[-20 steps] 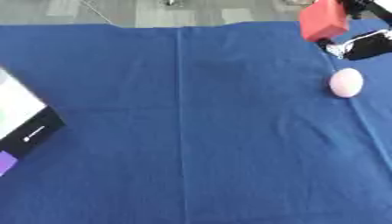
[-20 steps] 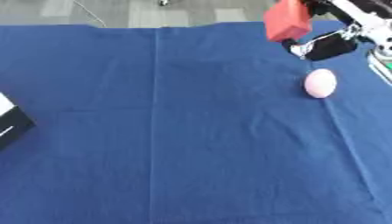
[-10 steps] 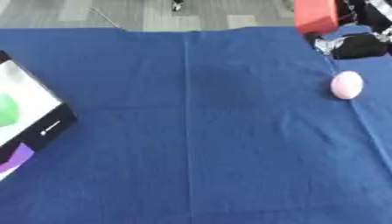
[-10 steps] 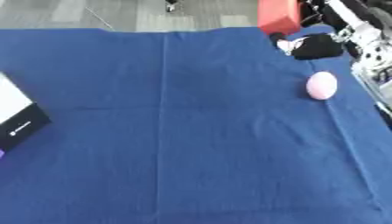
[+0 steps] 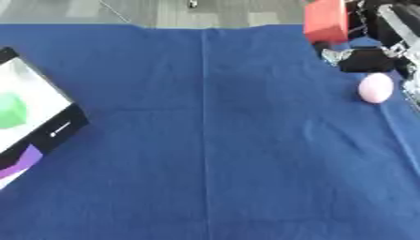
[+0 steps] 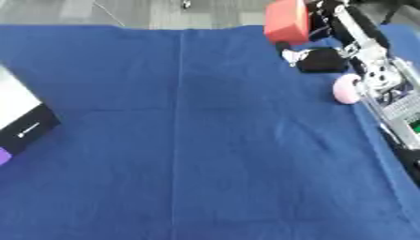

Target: Pick up the objects with one hand, pass them to the other hand, and then place them into the box on the other side of the table.

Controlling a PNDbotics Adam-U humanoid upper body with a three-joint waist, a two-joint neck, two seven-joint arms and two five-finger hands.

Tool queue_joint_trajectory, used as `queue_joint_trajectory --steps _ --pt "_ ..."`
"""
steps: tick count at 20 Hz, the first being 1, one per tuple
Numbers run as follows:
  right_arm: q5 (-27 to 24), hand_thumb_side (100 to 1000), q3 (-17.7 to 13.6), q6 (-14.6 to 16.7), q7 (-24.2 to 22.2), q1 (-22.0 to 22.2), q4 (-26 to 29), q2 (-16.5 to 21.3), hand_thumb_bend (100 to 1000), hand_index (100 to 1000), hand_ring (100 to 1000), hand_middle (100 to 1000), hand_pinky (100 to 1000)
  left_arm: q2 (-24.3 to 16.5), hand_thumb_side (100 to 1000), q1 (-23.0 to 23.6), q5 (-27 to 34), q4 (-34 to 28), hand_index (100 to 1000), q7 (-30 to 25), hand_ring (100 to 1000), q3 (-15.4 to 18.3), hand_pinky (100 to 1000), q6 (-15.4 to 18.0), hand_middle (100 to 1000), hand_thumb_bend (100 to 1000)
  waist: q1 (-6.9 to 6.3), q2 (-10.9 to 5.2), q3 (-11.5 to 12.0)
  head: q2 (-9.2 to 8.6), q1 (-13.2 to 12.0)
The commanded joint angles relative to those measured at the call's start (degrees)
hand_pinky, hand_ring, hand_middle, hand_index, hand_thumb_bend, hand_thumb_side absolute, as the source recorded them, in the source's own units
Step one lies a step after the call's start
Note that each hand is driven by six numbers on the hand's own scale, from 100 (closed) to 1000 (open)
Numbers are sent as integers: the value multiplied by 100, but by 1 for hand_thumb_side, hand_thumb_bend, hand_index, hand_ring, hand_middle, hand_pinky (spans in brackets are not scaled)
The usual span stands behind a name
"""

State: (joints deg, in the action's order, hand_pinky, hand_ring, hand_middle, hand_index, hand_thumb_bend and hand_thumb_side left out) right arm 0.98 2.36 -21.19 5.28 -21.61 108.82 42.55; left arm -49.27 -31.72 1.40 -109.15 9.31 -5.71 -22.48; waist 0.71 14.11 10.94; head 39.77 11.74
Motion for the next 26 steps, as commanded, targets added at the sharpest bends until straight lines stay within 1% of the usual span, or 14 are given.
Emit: queue_joint_trajectory --steps 1,7,12,18,23,26 --pt "13 100 130 -21 132 -95 170 -79 100 600 696 500 709 -298 463 -162 -58 -20 759 -63 664 -6 828 23 654 334 -9 -156 -17 62 -57" --pt "-223 100 520 -50 301 -214 204 -305 100 603 698 502 706 -368 453 -358 -102 -37 759 -154 666 -102 826 75 656 342 -24 -178 -11 94 -53" --pt "-336 100 774 -116 443 -348 159 -518 100 604 696 502 704 -391 447 -582 -133 -154 760 -315 671 -240 824 108 658 350 -32 -184 15 114 -28" --pt "-298 100 1011 -104 531 -480 45 -703 100 604 696 502 702 -388 446 -858 -173 -508 761 -676 676 -491 822 113 662 359 -45 -190 73 145 -7" --pt "-258 100 1163 -99 542 -555 -49 -828 100 605 697 502 701 -347 462 -1126 -176 -544 763 -1096 681 -780 820 247 666 369 -48 -206 135 198 12" --pt "-201 100 1251 -88 545 -584 -104 -892 100 605 697 502 701 -314 469 -1303 -203 -545 764 -1418 684 -993 819 255 668 373 -49 -222 173 231 22"
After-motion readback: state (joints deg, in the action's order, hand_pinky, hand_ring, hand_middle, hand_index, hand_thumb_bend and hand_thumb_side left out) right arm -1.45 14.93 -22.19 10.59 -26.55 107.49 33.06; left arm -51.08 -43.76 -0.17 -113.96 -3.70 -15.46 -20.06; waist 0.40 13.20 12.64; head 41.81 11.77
